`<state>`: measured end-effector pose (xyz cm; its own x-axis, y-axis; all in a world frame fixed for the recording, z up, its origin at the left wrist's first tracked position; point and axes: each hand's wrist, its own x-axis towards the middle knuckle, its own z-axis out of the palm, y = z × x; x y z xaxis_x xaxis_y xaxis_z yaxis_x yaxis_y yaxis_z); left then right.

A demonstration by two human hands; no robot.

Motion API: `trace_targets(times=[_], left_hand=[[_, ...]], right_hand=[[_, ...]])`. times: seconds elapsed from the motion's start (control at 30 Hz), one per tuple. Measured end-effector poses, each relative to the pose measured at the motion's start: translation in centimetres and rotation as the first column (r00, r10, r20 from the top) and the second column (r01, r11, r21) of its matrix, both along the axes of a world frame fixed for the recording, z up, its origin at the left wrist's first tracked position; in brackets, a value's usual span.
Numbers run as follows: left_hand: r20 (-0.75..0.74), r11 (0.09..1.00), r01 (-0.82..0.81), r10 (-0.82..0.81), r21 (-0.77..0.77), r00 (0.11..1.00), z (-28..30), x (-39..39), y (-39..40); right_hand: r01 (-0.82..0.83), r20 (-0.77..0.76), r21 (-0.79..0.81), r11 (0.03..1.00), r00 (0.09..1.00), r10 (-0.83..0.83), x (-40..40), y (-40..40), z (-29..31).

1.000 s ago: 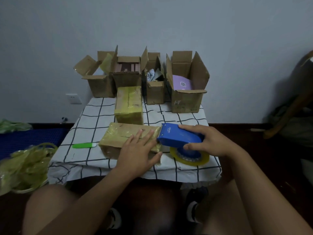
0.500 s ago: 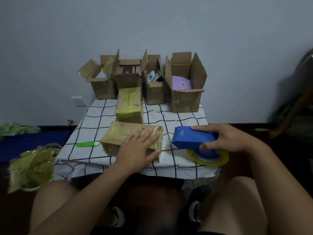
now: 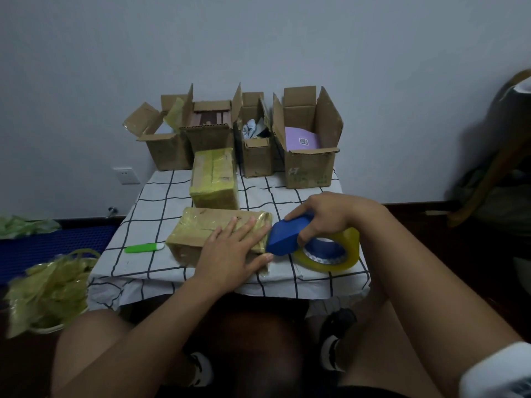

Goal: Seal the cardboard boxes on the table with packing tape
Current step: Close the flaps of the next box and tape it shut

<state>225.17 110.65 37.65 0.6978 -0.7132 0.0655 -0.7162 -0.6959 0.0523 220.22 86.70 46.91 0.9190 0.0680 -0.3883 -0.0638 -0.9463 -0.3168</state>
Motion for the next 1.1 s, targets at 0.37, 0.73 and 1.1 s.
trace_targets(times=[0.37, 0.73, 1.1], left_hand=[[0.028, 1.000, -0.005, 0.005, -0.010, 1.000, -0.2, 0.0, 0.1], [-0.005, 1.000, 0.009, -0.009, 0.013, 1.000, 0.9, -0.4, 0.1], [0.158, 0.940, 0.335, -0.341, 0.064, 0.927, 1.2, 2.2, -2.2]], right_hand=[[-0.027, -0.121, -0.102, 0.994, 0.993, 0.014, 3.1, 2.4, 3.7], [-0.063, -0.103, -0.200, 0.978, 0.994, 0.042, 0.7, 3.2, 2.1], [0.495, 0.356, 0.307, 0.813, 0.732, -0.581, -2.6, -1.0, -3.3]])
